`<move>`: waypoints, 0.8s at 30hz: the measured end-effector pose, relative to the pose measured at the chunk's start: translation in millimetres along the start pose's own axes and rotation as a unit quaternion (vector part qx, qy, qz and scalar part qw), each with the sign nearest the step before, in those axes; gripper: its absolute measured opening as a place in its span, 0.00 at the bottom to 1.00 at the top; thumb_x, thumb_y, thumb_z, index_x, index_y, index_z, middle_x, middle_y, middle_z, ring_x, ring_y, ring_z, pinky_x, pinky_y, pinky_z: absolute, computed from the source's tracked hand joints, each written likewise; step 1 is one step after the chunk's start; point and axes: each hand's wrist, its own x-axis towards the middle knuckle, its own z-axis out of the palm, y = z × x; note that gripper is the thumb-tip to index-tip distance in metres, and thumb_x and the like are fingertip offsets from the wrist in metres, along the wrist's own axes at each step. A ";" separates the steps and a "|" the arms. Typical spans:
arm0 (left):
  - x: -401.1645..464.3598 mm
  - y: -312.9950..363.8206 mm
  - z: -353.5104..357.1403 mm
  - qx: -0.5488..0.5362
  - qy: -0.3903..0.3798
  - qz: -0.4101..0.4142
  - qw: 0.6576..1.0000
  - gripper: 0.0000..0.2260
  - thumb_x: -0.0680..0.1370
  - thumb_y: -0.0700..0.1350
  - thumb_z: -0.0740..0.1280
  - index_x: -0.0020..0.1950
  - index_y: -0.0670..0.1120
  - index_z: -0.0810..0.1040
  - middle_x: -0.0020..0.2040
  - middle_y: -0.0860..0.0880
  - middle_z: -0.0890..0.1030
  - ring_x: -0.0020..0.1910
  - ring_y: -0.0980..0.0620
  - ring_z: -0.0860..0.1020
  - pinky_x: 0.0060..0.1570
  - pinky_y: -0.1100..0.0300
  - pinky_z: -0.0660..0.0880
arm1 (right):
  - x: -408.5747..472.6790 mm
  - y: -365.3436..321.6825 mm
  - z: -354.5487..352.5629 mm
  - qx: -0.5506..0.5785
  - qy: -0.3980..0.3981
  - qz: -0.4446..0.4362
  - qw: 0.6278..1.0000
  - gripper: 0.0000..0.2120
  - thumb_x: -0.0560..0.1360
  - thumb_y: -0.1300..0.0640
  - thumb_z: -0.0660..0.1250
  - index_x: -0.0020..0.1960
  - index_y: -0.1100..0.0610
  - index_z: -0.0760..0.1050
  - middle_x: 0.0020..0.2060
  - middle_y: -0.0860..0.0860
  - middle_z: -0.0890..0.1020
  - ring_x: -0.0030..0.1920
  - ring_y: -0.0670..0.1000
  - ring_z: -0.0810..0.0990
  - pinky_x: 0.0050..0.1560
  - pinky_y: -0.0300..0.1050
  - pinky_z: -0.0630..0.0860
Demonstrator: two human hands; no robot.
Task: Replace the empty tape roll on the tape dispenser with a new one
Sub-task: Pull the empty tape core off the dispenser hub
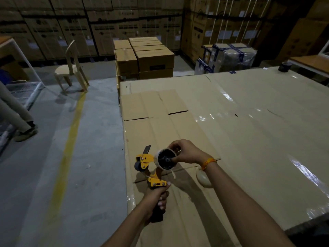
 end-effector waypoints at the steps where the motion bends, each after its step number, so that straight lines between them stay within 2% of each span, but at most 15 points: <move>1: -0.5 0.4 0.5 0.002 0.000 -0.003 1.000 0.29 0.81 0.55 0.72 0.25 0.47 0.65 0.20 0.49 0.62 0.18 0.52 0.62 0.26 0.58 0.60 | 1.6 -1.8 -2.3 -0.015 -0.011 0.002 1.000 0.19 0.67 0.59 0.83 0.56 0.57 0.84 0.50 0.52 0.88 0.51 0.52 0.86 0.55 0.53 0.86; 6: -3.3 1.2 0.0 0.000 -0.006 -0.011 1.000 0.30 0.82 0.55 0.71 0.24 0.47 0.65 0.20 0.49 0.62 0.18 0.52 0.62 0.27 0.58 0.60 | 8.3 -2.4 -10.3 0.004 -0.051 0.017 0.999 0.17 0.66 0.60 0.83 0.52 0.57 0.84 0.47 0.55 0.88 0.50 0.56 0.87 0.53 0.59 0.86; 10: -4.5 2.6 0.9 -0.002 0.000 -0.018 1.000 0.30 0.82 0.55 0.71 0.24 0.47 0.65 0.20 0.49 0.62 0.19 0.52 0.62 0.26 0.59 0.60 | 5.8 0.0 -16.0 0.056 -0.082 0.028 0.995 0.16 0.69 0.63 0.82 0.56 0.60 0.83 0.51 0.60 0.88 0.51 0.56 0.87 0.55 0.54 0.86; 12: -4.2 2.9 1.5 -0.006 0.006 -0.014 1.000 0.30 0.82 0.55 0.72 0.24 0.47 0.65 0.20 0.49 0.62 0.19 0.52 0.62 0.26 0.60 0.60 | 5.2 2.2 -17.3 0.097 -0.081 0.042 0.991 0.14 0.73 0.61 0.79 0.56 0.62 0.84 0.51 0.61 0.88 0.49 0.52 0.86 0.56 0.51 0.84; 14: -4.4 3.8 2.1 -0.003 0.013 -0.006 1.000 0.29 0.82 0.54 0.72 0.25 0.48 0.66 0.21 0.49 0.62 0.19 0.53 0.63 0.25 0.60 0.61 | 5.5 3.8 -16.8 0.110 -0.063 0.056 0.990 0.11 0.74 0.59 0.78 0.54 0.62 0.85 0.50 0.62 0.88 0.48 0.53 0.86 0.55 0.51 0.83; 19: -8.2 8.5 6.2 0.000 0.021 0.008 1.000 0.27 0.84 0.50 0.70 0.26 0.48 0.69 0.22 0.50 0.65 0.18 0.54 0.64 0.24 0.62 0.62 | 5.7 8.2 -6.6 0.087 -0.026 0.063 0.994 0.09 0.74 0.56 0.76 0.50 0.60 0.85 0.46 0.59 0.88 0.51 0.60 0.87 0.54 0.59 0.84; 24: -3.8 5.6 3.6 0.014 0.032 0.011 0.999 0.28 0.83 0.52 0.71 0.25 0.48 0.68 0.22 0.50 0.64 0.19 0.53 0.64 0.25 0.61 0.63 | 1.7 8.5 1.8 0.101 -0.018 0.055 0.993 0.09 0.72 0.51 0.75 0.48 0.55 0.83 0.41 0.52 0.86 0.43 0.52 0.85 0.48 0.54 0.82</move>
